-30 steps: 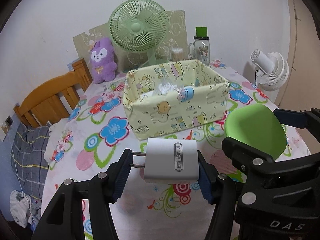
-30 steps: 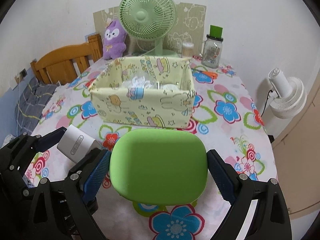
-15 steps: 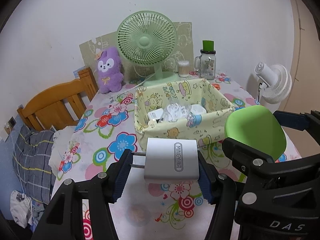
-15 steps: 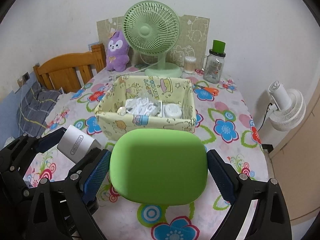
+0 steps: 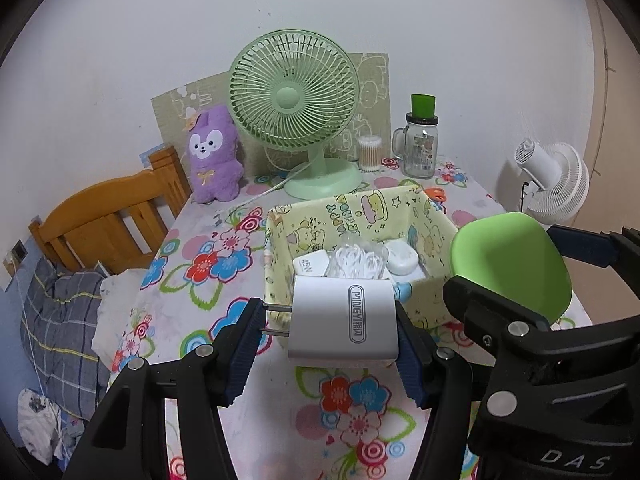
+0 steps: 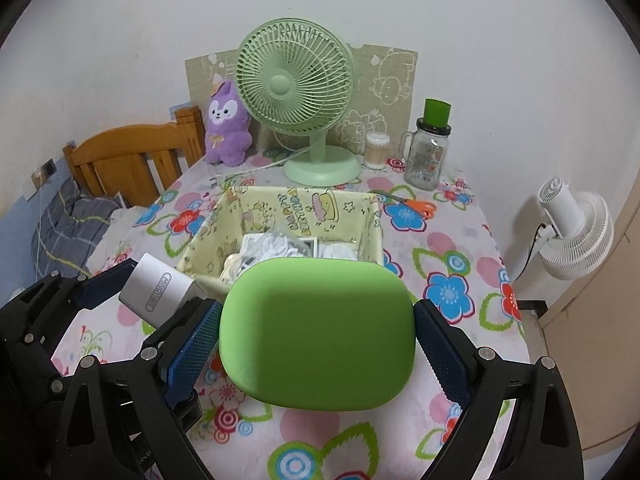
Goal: Organize rigid objects
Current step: 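Carry the charger with the left tool while the right tool carries the green pad toward the box, then lower both tools into the yellow box and open them to release charger and pad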
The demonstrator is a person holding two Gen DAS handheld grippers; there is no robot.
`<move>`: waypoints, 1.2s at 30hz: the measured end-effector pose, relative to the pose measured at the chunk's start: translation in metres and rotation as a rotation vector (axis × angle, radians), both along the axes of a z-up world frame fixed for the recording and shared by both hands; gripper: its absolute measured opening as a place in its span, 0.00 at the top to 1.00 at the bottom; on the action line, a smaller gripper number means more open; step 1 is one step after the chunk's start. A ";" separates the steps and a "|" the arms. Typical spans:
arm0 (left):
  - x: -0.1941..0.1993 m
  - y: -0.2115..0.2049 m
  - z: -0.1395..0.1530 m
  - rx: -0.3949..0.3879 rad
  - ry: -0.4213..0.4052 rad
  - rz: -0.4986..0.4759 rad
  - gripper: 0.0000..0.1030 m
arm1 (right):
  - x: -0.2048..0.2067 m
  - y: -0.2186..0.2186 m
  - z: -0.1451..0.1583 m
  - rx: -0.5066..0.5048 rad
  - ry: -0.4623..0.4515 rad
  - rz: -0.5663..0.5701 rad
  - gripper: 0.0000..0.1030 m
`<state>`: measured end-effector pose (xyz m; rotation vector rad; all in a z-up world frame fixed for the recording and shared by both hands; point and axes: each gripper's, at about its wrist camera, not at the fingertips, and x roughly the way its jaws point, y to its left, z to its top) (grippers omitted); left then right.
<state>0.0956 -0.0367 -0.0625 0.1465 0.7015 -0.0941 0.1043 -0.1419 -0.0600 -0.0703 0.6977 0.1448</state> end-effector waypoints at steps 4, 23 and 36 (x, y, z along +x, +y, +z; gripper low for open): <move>0.016 -0.002 -0.002 -0.005 0.009 -0.006 0.39 | 0.012 -0.002 -0.001 0.004 0.004 -0.006 0.08; 0.077 -0.008 -0.016 -0.022 0.064 -0.012 0.39 | 0.071 -0.007 -0.009 0.047 0.027 -0.021 0.08; 0.101 -0.007 -0.044 -0.008 0.128 -0.011 0.38 | 0.104 0.000 -0.034 0.040 0.087 -0.004 0.07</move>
